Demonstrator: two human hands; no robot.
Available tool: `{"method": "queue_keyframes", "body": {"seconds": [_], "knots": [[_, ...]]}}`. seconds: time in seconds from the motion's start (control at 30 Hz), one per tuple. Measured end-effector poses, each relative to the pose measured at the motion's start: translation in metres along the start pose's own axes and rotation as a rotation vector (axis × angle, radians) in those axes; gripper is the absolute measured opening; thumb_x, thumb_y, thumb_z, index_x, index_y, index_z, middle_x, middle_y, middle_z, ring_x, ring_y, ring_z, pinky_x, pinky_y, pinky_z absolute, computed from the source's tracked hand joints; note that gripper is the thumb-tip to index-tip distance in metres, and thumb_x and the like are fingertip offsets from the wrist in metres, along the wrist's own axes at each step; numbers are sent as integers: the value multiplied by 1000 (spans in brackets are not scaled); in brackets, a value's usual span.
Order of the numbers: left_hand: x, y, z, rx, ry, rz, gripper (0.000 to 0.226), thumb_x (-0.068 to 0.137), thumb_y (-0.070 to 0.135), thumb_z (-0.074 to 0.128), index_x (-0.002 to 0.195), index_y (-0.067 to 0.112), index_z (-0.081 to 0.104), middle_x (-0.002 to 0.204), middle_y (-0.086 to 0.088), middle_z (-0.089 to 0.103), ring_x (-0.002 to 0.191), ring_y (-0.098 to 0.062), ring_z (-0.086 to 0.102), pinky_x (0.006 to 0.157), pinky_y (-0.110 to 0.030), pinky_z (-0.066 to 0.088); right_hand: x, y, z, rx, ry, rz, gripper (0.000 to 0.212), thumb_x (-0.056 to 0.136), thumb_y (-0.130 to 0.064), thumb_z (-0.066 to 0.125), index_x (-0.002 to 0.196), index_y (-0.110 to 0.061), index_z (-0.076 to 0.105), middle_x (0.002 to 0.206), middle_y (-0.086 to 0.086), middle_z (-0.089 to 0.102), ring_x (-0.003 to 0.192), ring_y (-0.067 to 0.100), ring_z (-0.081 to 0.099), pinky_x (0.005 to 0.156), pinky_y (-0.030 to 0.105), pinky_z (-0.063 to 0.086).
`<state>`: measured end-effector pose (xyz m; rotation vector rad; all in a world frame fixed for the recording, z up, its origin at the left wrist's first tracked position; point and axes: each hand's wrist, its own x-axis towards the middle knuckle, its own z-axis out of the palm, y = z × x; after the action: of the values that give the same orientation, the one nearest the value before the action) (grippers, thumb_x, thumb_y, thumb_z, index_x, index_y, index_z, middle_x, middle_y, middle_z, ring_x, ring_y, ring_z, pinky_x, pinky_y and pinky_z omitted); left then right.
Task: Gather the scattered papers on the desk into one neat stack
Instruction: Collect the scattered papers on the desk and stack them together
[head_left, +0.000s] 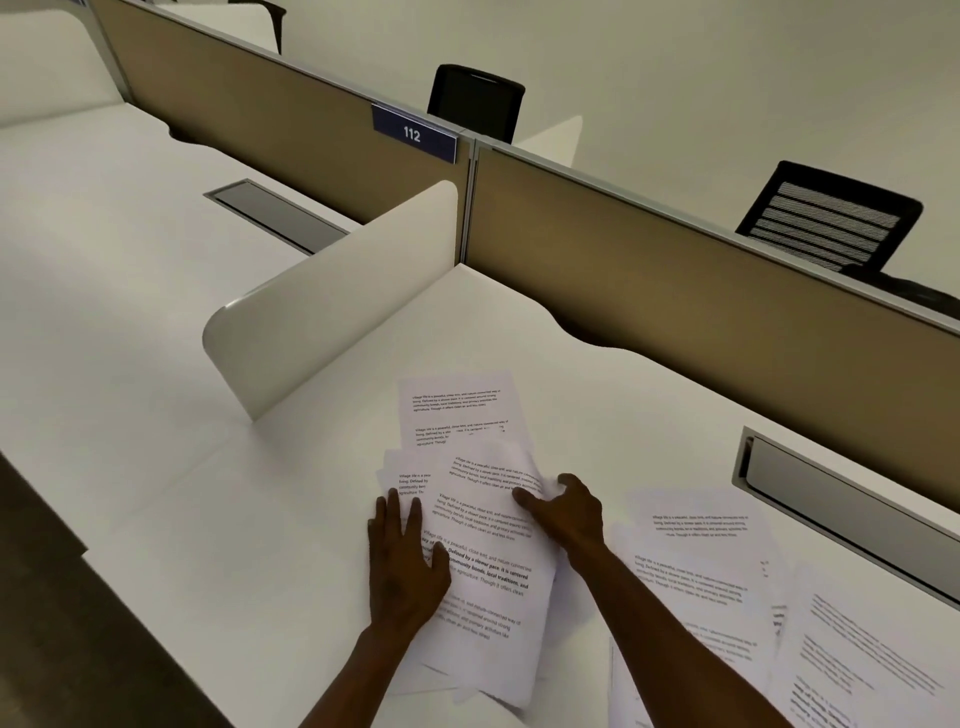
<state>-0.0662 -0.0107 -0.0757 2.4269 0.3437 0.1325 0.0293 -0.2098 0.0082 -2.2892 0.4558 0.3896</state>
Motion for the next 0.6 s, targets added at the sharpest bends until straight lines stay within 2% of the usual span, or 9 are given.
{"method": "queue_keyframes", "body": {"seconds": [0.1,0.17,0.27,0.4,0.47,0.5,0.6], "knots": [[-2,-1,-1,15,-14,2,75,85,43,42,152,11,30,164,-7,7,153,-22,1,124,-36,1,-2,-3,-3,80,-22,43,70,65,-55,80,118,-13,63,119,6,67,104,23,63,91,36,52],[-2,-1,-1,12,-21,3,74,85,36,48,151,9,31,163,-7,9,152,-23,4,124,-37,4,-5,-5,-5,131,-28,31,63,63,-53,83,110,-16,65,112,4,69,96,20,64,83,35,53],[0,1,-4,1,-26,8,73,85,33,46,151,8,30,164,-8,9,152,-23,4,123,-36,4,-4,-6,-10,291,-83,35,63,63,-43,86,115,-22,58,116,3,63,100,21,61,78,32,48],[-1,1,-11,-32,-24,-21,74,85,32,40,153,8,24,164,-7,7,152,-22,3,122,-33,2,0,-5,-12,529,-216,162,77,67,-29,87,133,-25,46,125,1,46,109,22,46,90,39,36],[-3,-2,-10,-29,-10,-15,73,85,30,40,153,8,25,163,-7,7,152,-22,3,122,-33,3,-1,-8,-14,564,-284,196,76,70,-27,85,135,-22,46,124,1,46,111,22,44,93,40,35],[-3,-3,-9,-25,-7,-12,72,85,28,41,153,9,25,163,-7,8,152,-22,4,122,-34,4,-1,-9,-15,553,-314,199,71,70,-27,85,132,-19,50,123,1,50,110,21,47,92,39,37],[-2,-3,-9,-50,-11,-15,66,89,24,45,153,16,29,164,-6,8,152,-23,3,121,-33,3,-2,-11,-16,465,-340,143,42,71,-33,83,105,-12,71,113,8,70,96,21,64,76,33,50]]}}
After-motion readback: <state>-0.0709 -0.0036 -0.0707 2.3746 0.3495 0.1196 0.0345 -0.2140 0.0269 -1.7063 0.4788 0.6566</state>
